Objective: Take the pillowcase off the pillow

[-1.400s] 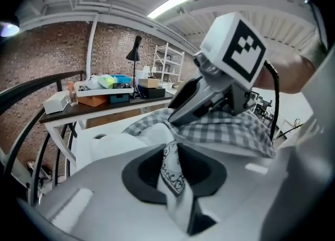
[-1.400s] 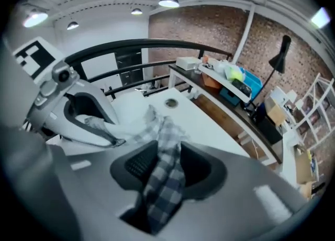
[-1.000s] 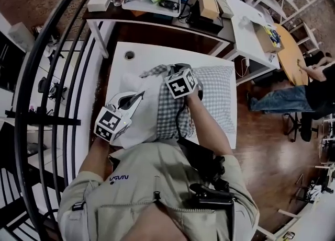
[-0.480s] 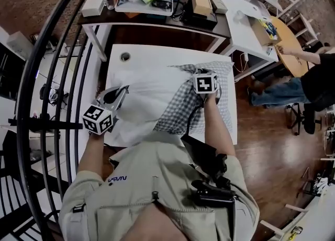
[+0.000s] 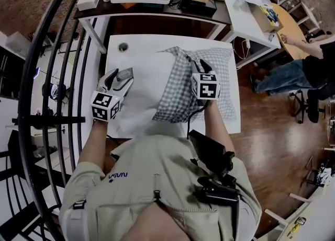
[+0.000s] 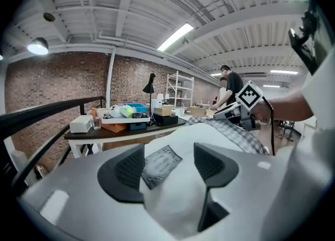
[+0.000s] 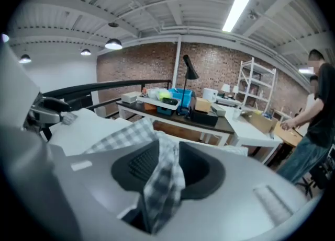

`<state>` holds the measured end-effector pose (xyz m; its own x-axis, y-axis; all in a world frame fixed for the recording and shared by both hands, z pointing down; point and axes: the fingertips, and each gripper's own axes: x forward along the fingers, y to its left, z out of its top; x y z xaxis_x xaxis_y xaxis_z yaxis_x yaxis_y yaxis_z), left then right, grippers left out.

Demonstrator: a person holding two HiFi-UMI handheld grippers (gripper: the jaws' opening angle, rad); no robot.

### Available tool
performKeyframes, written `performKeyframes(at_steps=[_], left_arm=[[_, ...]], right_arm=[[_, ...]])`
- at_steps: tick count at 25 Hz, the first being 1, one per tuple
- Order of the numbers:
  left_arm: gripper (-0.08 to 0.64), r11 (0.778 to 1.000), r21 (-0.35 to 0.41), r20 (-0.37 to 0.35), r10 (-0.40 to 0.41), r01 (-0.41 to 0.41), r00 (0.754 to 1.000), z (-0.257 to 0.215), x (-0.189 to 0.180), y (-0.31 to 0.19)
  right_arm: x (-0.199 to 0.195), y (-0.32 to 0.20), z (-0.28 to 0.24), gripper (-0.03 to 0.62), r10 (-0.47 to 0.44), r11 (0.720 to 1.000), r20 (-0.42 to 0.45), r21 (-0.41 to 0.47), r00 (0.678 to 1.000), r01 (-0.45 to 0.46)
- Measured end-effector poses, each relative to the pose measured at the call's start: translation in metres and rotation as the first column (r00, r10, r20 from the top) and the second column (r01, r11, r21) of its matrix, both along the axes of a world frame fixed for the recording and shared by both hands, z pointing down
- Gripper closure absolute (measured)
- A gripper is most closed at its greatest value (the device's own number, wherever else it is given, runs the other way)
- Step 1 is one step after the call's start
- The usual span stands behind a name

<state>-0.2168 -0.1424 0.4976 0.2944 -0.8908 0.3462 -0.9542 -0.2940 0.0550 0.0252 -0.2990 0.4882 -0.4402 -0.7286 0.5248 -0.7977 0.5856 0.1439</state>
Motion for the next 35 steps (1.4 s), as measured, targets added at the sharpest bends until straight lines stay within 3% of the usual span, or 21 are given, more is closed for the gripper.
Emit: performKeyframes(at_steps=[5, 9, 16, 18, 19, 20, 22, 24, 30, 35], left_arm=[[0.285, 0.993, 0.022, 0.06, 0.111, -0.113, 0.992, -0.014, 0.05, 0.042], [0.285, 0.967, -0.088, 0.082, 0.248, -0.24, 0.965, 0.021, 0.094, 0.084], [0.29, 0.901, -0.267, 0.107, 0.381, -0.342, 0.919, 0.093, 0.123, 0.117], [0.347, 0.892, -0.291, 0.126, 0.394, -0.346, 0.91, 0.106, 0.126, 0.115], [0.411, 0.891, -0.3, 0.138, 0.395, -0.341, 0.908, 0.111, 0.127, 0.114], [0.477, 0.892, -0.307, 0.15, 0.391, -0.334, 0.908, 0.115, 0.127, 0.112], [0.528, 0.899, -0.296, 0.166, 0.381, -0.322, 0.91, 0.112, 0.125, 0.108], [0.535, 0.916, -0.246, 0.172, 0.362, -0.316, 0.916, 0.091, 0.121, 0.103], [0.535, 0.968, -0.072, 0.132, 0.246, -0.238, 0.96, 0.014, 0.092, 0.091], [0.537, 0.986, 0.012, 0.061, 0.163, -0.164, 0.985, -0.02, 0.065, 0.083]], right_arm=[[-0.001, 0.078, -0.011, 0.468, -0.047, 0.999, 0.09, -0.016, 0.995, 0.049], [0.001, 0.149, 0.007, 0.466, -0.073, 0.992, 0.101, -0.092, 0.992, 0.082], [-0.005, 0.24, 0.079, 0.451, -0.095, 0.949, 0.049, -0.297, 0.994, 0.105], [-0.014, 0.242, 0.096, 0.451, -0.105, 0.946, 0.021, -0.307, 0.994, 0.107], [-0.018, 0.239, 0.101, 0.451, -0.111, 0.948, -0.004, -0.3, 0.994, 0.105], [-0.02, 0.236, 0.103, 0.458, -0.117, 0.953, -0.038, -0.286, 0.992, 0.101], [-0.018, 0.231, 0.101, 0.541, -0.121, 0.963, -0.093, -0.252, 0.988, 0.094], [-0.014, 0.232, 0.092, 0.574, -0.113, 0.969, -0.099, -0.232, 0.989, 0.087], [0.026, 0.228, 0.056, 0.581, -0.027, 0.994, -0.158, -0.112, 0.987, 0.009], [0.067, 0.201, 0.032, 0.583, 0.072, 0.997, -0.247, 0.005, 0.966, -0.073]])
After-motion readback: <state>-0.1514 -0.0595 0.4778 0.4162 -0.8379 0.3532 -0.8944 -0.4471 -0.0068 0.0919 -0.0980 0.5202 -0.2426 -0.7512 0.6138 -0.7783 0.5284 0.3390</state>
